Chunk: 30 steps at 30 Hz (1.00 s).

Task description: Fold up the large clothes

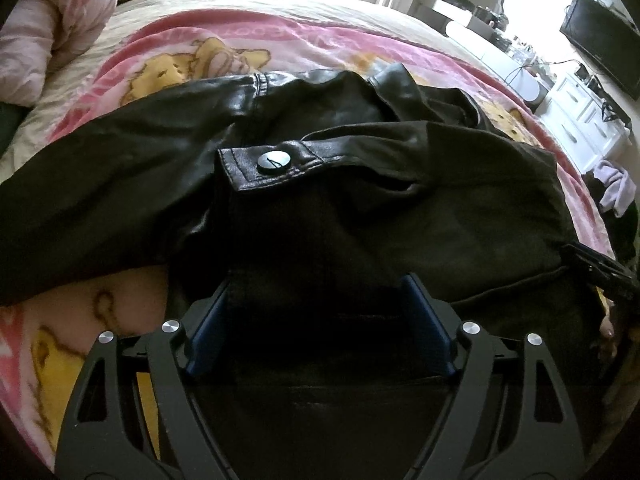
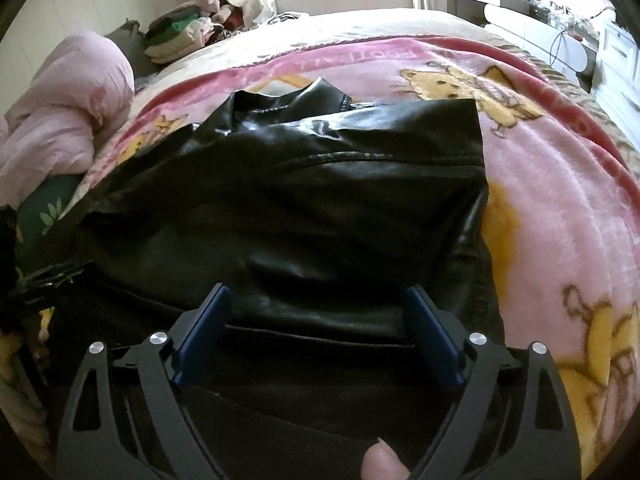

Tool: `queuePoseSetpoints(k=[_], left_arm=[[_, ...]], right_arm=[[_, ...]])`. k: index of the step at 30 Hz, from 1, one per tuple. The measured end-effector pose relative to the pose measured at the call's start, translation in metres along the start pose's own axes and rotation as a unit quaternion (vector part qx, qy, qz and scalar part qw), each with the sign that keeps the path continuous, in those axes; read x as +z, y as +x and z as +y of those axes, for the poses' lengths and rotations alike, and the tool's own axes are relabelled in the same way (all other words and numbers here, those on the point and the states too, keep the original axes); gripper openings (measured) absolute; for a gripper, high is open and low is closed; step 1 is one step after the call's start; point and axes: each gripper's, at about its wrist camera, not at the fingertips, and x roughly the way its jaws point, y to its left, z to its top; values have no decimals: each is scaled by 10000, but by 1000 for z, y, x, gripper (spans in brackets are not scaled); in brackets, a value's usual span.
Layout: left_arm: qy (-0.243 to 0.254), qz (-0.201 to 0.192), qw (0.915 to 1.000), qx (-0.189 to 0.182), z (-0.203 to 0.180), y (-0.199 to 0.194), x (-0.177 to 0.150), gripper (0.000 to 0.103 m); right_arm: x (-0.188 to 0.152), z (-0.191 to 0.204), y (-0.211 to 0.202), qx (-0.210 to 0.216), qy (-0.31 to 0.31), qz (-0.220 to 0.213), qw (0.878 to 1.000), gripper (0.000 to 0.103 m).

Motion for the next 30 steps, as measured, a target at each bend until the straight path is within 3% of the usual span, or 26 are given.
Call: queuePoseSetpoints(k=[6, 9, 23, 30], left_arm=[[49, -48, 10000, 3, -6, -8, 1, 82], [71, -112, 9999, 43, -10, -13, 3, 94], [79, -494, 9986, 161, -20, -51, -2, 94], [-74, -403, 9985, 350, -5, -53, -17, 94]], right_arm=[[1, 6, -5, 29, -33, -98, 9999, 96], [2, 10, -12, 70, -86, -233, 9997, 97], [2, 41, -32, 179, -382, -564, 9975, 99], [1, 61, -37, 259, -488, -681, 9961, 99]])
